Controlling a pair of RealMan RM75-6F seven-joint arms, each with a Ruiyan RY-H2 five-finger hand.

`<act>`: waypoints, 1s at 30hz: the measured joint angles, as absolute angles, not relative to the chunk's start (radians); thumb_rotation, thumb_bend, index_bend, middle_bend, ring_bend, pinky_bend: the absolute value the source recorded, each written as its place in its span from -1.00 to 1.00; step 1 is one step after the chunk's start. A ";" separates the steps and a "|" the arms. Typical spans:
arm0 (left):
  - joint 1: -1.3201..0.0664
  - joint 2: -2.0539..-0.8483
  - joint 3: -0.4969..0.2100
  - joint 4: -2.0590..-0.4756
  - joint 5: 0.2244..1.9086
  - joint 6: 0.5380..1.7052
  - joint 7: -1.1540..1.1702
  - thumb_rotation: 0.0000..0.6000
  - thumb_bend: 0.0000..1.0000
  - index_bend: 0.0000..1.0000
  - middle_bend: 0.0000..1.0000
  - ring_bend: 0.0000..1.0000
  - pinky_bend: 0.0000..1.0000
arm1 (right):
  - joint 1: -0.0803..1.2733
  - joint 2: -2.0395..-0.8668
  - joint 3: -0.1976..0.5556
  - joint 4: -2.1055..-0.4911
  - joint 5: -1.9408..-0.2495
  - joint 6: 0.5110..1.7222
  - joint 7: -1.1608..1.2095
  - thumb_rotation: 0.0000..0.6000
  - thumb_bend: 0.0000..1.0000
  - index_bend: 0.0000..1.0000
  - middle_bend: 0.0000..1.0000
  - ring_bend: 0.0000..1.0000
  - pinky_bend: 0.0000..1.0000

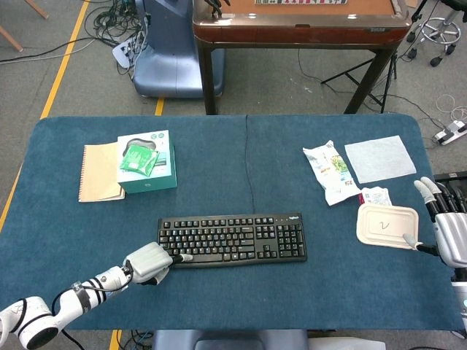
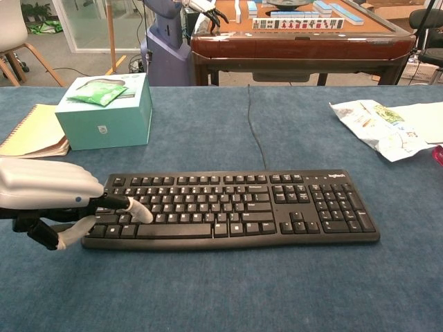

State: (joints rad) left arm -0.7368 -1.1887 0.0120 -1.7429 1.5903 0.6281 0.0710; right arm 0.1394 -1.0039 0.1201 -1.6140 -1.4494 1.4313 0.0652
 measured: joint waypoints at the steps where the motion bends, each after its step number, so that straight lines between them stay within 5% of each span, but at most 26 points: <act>1: -0.741 -1.197 0.011 -1.740 1.577 0.624 0.078 1.00 0.64 -0.77 0.80 0.84 0.73 | 0.139 -1.004 0.120 -1.613 -1.449 1.430 0.066 1.00 -0.90 -1.00 -0.91 -0.87 -0.92; 19: -0.782 -1.256 0.046 -1.705 1.437 0.569 0.200 1.00 0.64 -0.77 0.81 0.85 0.73 | 0.136 -1.013 0.116 -1.592 -1.450 1.432 0.087 1.00 -0.90 -1.00 -0.91 -0.87 -0.92; 26: -0.762 -1.209 0.048 -1.764 1.442 0.648 0.200 1.00 0.64 -0.77 0.78 0.81 0.73 | 0.130 -1.006 0.117 -1.593 -1.451 1.442 0.091 1.00 -0.90 -1.00 -0.91 -0.87 -0.92; 30: -0.732 -1.164 0.046 -1.799 1.462 0.733 0.174 1.00 0.62 -0.78 0.56 0.58 0.70 | 0.132 -1.007 0.117 -1.593 -1.452 1.440 0.093 1.00 -0.90 -1.00 -0.91 -0.87 -0.92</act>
State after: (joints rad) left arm -0.7317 -1.1642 0.0461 -1.7990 1.4616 0.7327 0.1739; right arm 0.1320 -1.0066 0.1171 -1.5930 -1.4519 1.4399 0.0925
